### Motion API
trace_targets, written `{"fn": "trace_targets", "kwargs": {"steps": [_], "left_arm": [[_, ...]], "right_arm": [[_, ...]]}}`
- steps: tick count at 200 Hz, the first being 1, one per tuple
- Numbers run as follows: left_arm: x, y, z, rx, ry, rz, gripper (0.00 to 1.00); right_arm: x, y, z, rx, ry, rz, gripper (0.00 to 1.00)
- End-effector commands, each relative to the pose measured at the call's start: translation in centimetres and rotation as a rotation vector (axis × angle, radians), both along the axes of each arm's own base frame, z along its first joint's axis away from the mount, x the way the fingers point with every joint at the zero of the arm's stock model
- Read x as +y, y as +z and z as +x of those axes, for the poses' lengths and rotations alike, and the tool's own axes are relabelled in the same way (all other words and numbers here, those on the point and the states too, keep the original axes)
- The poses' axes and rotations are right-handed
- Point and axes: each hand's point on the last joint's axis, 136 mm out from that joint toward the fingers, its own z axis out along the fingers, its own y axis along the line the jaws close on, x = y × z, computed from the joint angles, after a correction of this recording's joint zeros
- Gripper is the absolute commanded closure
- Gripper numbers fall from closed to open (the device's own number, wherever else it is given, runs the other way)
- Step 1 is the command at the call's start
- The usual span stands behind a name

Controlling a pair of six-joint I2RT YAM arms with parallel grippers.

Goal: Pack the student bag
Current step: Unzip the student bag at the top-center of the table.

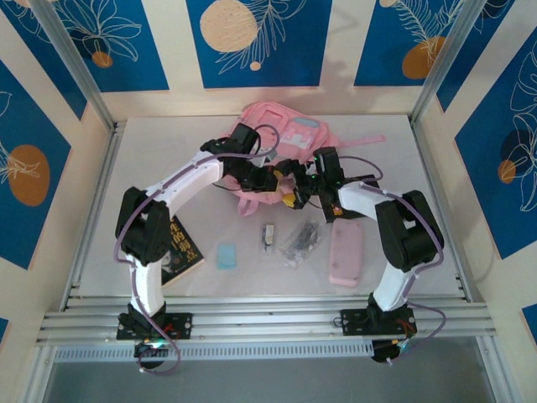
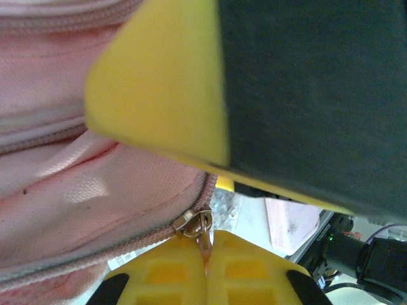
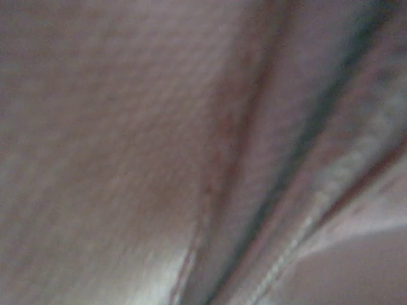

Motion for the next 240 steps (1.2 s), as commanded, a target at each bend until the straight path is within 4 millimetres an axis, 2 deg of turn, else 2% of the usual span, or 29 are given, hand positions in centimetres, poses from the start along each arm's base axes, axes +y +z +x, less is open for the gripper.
{"fn": "trace_targets", "kwargs": {"steps": [1,23,39,59,84,109,126,141,154,174,191,214,225,240], "left_arm": [[-0.6,3.7,-1.8,-0.056,-0.072,-0.073,1.00],[0.8,3.1,-1.7,-0.071,-0.053,-0.018,1.00],[2.4,2.5,-1.2,-0.082,-0.027,0.034,1.00],[5.6,1.0,-0.1,-0.094,0.019,0.146,1.00],[11.4,-1.8,1.7,-0.115,0.098,0.336,1.00],[17.3,-3.9,4.5,-0.128,0.217,0.458,1.00],[19.9,-4.7,6.1,-0.124,0.280,0.489,1.00],[20.4,-4.4,6.2,-0.114,0.289,0.482,1.00],[20.1,-3.5,5.7,-0.147,0.288,0.444,1.00],[19.8,-2.7,4.1,-0.175,0.311,0.378,1.00],[20.2,-3.1,2.5,-0.183,0.340,0.362,1.00],[21.9,-4.0,1.1,-0.204,0.377,0.414,1.00],[21.7,-3.9,0.9,-0.204,0.369,0.397,1.00],[20.3,-3.5,0.8,-0.185,0.342,0.325,1.00]], "right_arm": [[-0.3,2.0,4.2,-0.140,-0.118,0.014,0.29],[-1.4,1.5,3.6,-0.097,-0.118,-0.045,0.80],[-2.2,1.6,2.9,-0.088,-0.119,-0.066,1.00],[-2.6,2.3,1.9,-0.095,-0.092,-0.095,1.00],[-2.5,3.4,0.8,-0.102,-0.028,-0.113,1.00],[-1.2,5.1,-0.3,-0.133,0.085,-0.060,1.00],[0.2,6.8,-1.2,-0.187,0.209,-0.020,1.00],[1.2,8.2,-1.8,-0.233,0.323,0.000,1.00],[2.2,9.8,-2.4,-0.273,0.421,0.043,1.00],[3.6,12.0,-3.6,-0.329,0.553,0.114,1.00],[4.1,13.2,-4.6,-0.362,0.642,0.129,1.00],[2.6,12.5,-4.4,-0.357,0.664,0.043,1.00],[0.5,10.9,-2.9,-0.314,0.605,-0.043,1.00],[-2.7,9.0,-0.4,-0.259,0.494,-0.127,1.00]]}}
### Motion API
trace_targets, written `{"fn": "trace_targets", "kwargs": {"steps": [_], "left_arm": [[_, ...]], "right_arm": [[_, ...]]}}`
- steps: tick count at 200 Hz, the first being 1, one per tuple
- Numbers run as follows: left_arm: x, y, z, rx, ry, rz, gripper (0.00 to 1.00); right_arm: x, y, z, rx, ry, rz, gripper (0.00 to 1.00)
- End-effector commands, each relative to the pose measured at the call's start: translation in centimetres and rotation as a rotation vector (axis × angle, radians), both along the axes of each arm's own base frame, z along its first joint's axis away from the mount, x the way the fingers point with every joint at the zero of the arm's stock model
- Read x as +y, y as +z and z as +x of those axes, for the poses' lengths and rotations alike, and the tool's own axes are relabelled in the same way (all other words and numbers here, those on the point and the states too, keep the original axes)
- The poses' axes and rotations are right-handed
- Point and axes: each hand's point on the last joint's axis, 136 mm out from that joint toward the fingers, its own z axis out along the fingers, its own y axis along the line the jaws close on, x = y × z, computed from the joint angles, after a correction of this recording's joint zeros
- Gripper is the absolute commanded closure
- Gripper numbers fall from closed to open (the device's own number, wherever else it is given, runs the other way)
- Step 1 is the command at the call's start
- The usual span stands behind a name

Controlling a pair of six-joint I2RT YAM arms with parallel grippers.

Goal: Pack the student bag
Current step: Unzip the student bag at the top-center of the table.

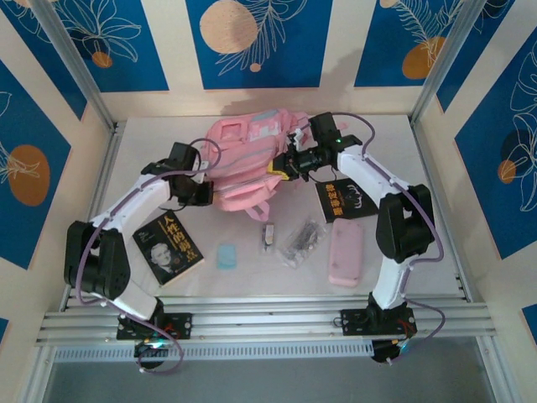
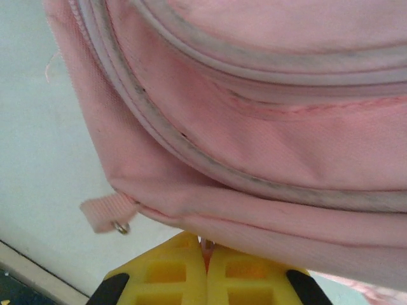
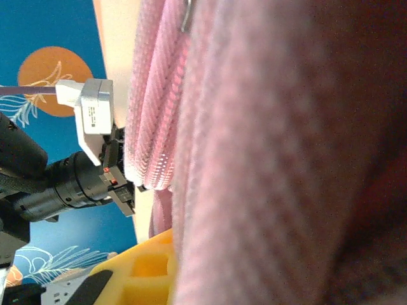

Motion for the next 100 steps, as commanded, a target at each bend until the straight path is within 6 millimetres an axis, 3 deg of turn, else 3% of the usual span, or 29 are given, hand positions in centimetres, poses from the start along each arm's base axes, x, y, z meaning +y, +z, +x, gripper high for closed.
{"fn": "trace_targets", "kwargs": {"steps": [1,27,48,57,66,79,87,100], "left_arm": [[0.2,0.4,1.3,-0.036,0.031,-0.038,1.00],[-5.4,2.1,1.1,-0.024,-0.036,-0.233,1.00],[-11.3,3.9,0.8,-0.034,-0.092,-0.366,1.00],[-13.6,4.5,0.6,-0.037,-0.112,-0.409,1.00],[-15.6,5.3,0.6,-0.043,-0.129,-0.452,1.00],[-17.7,6.4,0.6,-0.052,-0.147,-0.500,1.00],[-18.8,7.1,0.7,-0.058,-0.164,-0.525,1.00],[-20.1,8.1,1.0,-0.069,-0.182,-0.546,1.00]], "right_arm": [[-4.7,0.1,1.9,-0.044,-0.053,-0.055,1.00],[-8.6,-2.7,5.9,0.007,-0.251,-0.124,1.00],[-9.0,-4.2,7.1,0.042,-0.318,-0.146,0.98],[-9.4,-4.6,7.3,0.059,-0.351,-0.153,0.84],[-9.9,-4.9,7.2,0.080,-0.385,-0.164,0.57],[-10.8,-4.8,6.5,0.087,-0.428,-0.185,0.29],[-11.4,-4.7,5.6,0.094,-0.453,-0.203,0.02],[-12.1,-4.3,3.9,0.099,-0.483,-0.219,0.01]]}}
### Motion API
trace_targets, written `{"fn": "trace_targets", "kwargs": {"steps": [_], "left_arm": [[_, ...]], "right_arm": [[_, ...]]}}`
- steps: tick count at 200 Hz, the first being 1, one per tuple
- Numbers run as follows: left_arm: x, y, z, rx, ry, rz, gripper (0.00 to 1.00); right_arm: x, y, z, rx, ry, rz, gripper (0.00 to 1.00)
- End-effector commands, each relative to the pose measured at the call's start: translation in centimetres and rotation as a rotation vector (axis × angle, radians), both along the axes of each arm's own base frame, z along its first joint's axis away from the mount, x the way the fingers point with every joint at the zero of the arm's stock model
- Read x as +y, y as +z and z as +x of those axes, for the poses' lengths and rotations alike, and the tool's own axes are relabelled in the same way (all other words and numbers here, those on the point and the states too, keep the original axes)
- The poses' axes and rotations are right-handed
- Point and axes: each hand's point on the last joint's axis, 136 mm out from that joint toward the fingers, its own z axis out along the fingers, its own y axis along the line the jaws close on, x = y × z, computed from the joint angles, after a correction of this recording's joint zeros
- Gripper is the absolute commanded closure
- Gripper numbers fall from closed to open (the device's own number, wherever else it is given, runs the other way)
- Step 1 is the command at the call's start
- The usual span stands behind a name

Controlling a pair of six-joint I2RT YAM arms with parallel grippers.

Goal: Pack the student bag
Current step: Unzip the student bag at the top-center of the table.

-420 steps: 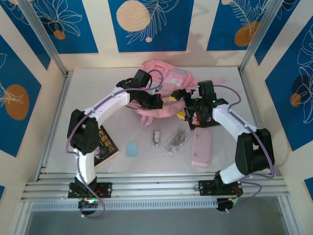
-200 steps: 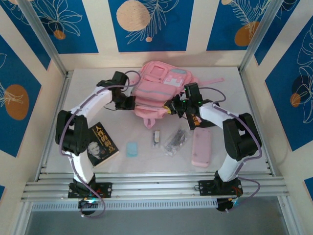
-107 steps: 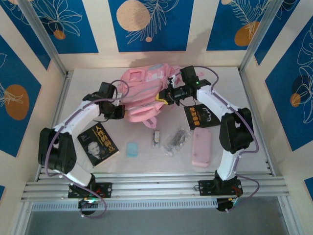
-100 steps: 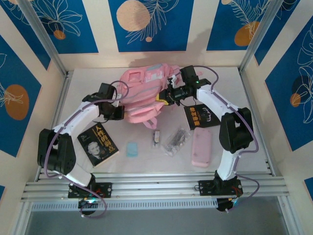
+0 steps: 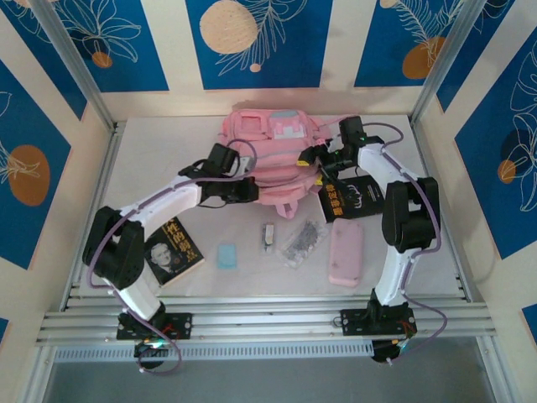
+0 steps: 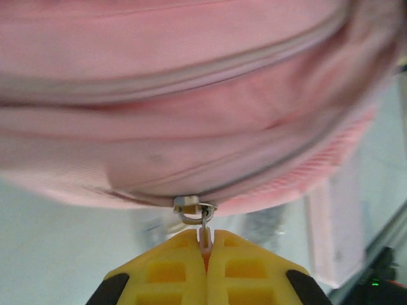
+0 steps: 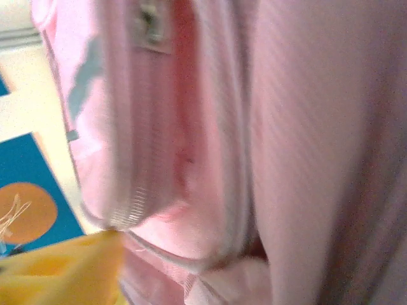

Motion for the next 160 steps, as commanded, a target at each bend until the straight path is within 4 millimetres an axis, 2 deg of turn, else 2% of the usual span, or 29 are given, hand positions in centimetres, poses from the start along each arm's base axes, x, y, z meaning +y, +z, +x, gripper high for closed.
{"fn": "trace_targets", "kwargs": {"steps": [1,15,41,58,74,106,122,138,151,160], "left_arm": [[-4.3,5.4,0.9,-0.052,-0.043,-0.182,1.00],[-5.3,6.3,1.3,-0.071,-0.060,-0.198,1.00],[-7.0,7.5,1.6,-0.083,-0.095,-0.230,1.00],[-7.8,7.8,1.7,-0.082,-0.111,-0.240,1.00],[-8.4,8.0,1.6,-0.081,-0.120,-0.248,1.00],[-9.2,8.1,1.4,-0.079,-0.126,-0.258,1.00],[-9.4,8.3,1.1,-0.079,-0.131,-0.266,1.00],[-9.3,8.3,0.7,-0.071,-0.134,-0.264,1.00],[-9.0,8.1,0.3,-0.064,-0.140,-0.256,1.00],[-8.8,8.0,0.0,-0.060,-0.144,-0.248,1.00]], "right_arm": [[-1.9,2.8,-1.3,-0.064,-0.106,-0.047,0.01],[-2.4,2.9,-3.7,-0.040,-0.143,-0.050,0.01],[-2.1,2.6,-8.0,0.015,-0.194,-0.006,0.01],[-1.6,2.5,-9.7,0.046,-0.225,0.039,0.01],[-0.5,2.7,-10.4,0.061,-0.250,0.081,0.01],[2.1,2.5,-10.0,0.057,-0.275,0.085,0.01],[1.9,1.2,-8.8,0.042,-0.325,0.043,0.00],[0.5,-0.4,-7.1,0.003,-0.418,-0.020,0.02],[-0.2,-0.6,-5.3,-0.089,-0.469,-0.044,0.09],[-0.6,-1.0,-4.5,-0.115,-0.491,-0.066,0.20]]}}
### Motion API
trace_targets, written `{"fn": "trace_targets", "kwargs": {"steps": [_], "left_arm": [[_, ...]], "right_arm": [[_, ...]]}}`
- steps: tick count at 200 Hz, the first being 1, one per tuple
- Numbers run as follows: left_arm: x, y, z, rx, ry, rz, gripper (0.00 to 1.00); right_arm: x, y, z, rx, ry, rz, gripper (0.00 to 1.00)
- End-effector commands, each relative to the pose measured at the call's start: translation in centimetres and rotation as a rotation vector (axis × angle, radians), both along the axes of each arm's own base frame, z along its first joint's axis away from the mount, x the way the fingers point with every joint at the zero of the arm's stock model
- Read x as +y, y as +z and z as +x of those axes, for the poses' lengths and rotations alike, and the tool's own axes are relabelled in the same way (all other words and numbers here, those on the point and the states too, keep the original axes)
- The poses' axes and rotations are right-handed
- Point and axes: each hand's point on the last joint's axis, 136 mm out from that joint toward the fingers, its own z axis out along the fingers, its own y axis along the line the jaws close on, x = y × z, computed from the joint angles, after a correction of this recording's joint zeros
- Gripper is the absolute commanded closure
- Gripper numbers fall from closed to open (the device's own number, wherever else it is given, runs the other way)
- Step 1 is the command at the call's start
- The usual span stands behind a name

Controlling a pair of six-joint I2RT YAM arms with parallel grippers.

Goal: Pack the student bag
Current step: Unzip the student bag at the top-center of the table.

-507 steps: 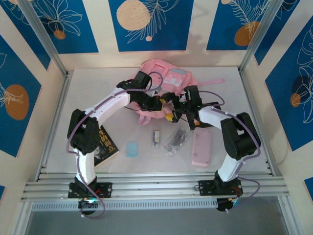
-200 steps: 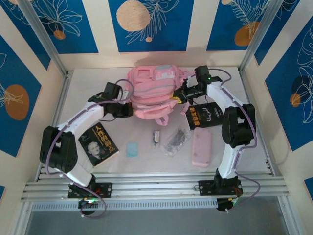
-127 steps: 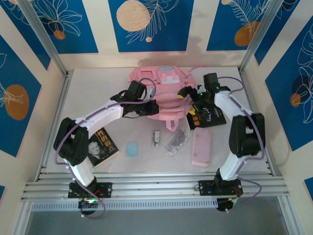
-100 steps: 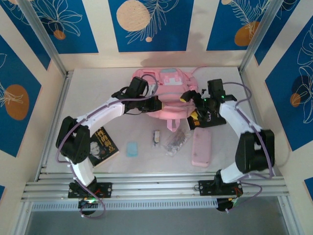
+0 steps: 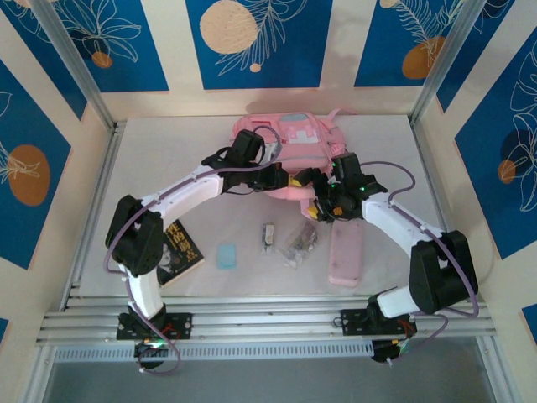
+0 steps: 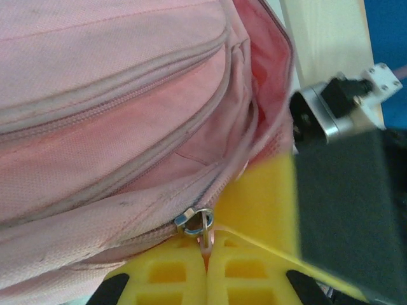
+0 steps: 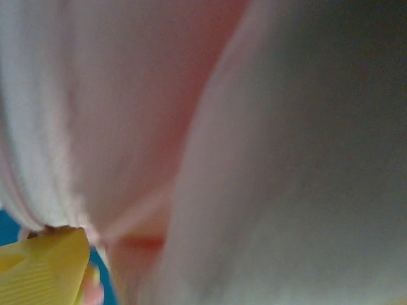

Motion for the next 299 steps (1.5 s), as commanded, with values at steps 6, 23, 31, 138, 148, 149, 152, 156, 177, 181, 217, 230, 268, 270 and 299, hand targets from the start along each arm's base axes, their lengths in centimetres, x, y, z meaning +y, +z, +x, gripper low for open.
{"fn": "trace_targets", "kwargs": {"steps": [6,23,31,138,148,149,152,156,177,181,217,230,268,270,299], "left_arm": [[-0.9,3.7,-1.0,-0.067,-0.061,-0.080,1.00],[-0.3,3.2,-1.6,-0.056,-0.072,-0.062,1.00],[0.0,2.9,-1.7,-0.050,-0.073,-0.051,1.00],[20.3,-6.3,8.9,-0.184,0.283,0.510,1.00],[21.7,-6.7,10.7,-0.210,0.339,0.550,1.00],[21.9,-6.7,10.8,-0.212,0.344,0.551,1.00],[22.2,-6.7,11.4,-0.218,0.363,0.559,1.00],[22.8,-6.7,12.1,-0.226,0.388,0.566,1.00],[25.5,-6.6,15.6,-0.235,0.516,0.573,1.00],[26.0,-6.6,16.1,-0.233,0.538,0.578,1.00],[29.2,-4.6,17.3,-0.272,0.677,0.616,1.00],[30.5,-4.4,16.5,-0.285,0.712,0.640,1.00],[33.4,-4.6,13.6,-0.224,0.743,0.667,0.56],[33.4,-4.6,13.5,-0.220,0.739,0.666,0.54],[32.6,-3.5,11.0,-0.181,0.697,0.627,0.37]], "right_arm": [[-2.0,-1.2,3.9,-0.120,-0.146,-0.100,0.28],[-2.1,-0.9,4.7,-0.140,-0.134,-0.152,0.63],[-2.1,-0.5,4.7,-0.154,-0.121,-0.170,0.78],[0.2,4.7,0.2,-0.173,0.160,-0.037,1.00],[0.5,5.2,-0.3,-0.173,0.200,-0.033,1.00],[0.5,5.2,-0.3,-0.173,0.203,-0.032,1.00],[0.6,5.3,-0.5,-0.169,0.213,-0.032,1.00],[0.7,5.5,-0.7,-0.172,0.229,-0.030,1.00],[1.0,5.8,-1.9,-0.164,0.304,-0.042,1.00],[1.0,5.8,-2.1,-0.164,0.318,-0.042,1.00],[3.5,5.8,-2.0,-0.211,0.469,0.032,1.00],[4.9,5.6,-1.3,-0.220,0.516,0.042,1.00],[9.4,5.4,0.6,-0.235,0.629,0.056,1.00],[9.6,5.2,0.7,-0.232,0.631,0.055,1.00],[12.4,4.4,2.3,-0.225,0.646,0.056,1.00]]}}
